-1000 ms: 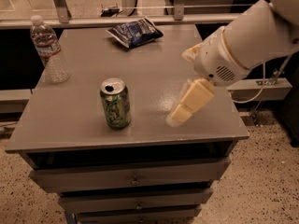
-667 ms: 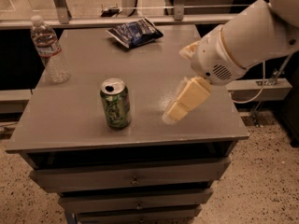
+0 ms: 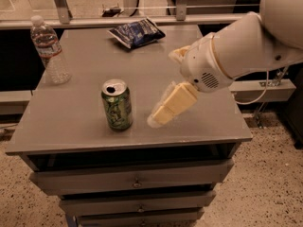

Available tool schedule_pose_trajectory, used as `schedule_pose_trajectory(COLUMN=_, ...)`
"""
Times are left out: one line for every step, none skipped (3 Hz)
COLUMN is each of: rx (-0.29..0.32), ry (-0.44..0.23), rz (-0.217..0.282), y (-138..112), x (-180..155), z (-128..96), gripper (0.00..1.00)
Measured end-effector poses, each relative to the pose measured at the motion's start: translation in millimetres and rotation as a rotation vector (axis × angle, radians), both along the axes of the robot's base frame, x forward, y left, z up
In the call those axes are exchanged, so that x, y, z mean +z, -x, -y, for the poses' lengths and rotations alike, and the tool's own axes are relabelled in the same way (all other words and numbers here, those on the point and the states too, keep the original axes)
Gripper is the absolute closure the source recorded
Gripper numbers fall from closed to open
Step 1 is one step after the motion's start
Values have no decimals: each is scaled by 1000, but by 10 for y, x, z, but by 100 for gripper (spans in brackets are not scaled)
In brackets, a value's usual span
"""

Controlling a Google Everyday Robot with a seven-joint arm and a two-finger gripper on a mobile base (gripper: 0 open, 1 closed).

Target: Knock green can over

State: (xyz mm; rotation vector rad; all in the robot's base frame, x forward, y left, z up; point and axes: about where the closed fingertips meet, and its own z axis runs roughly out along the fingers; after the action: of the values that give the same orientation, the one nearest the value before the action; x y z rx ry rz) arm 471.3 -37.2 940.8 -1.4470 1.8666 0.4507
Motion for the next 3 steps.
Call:
schedule_pose_trajectory(rx=36, ry=-129, rz=6, y=-26, x=-46, z=-443, gripper=0)
schedule_pose_trajectory(rx=64, ry=-236, rz=-2, y=-25, x=-134, z=-798, gripper=0)
schedule_pose_trajectory(rx=92, ry=-312, rz=-19, y=-19, x=-295, z=-1081, gripper=0)
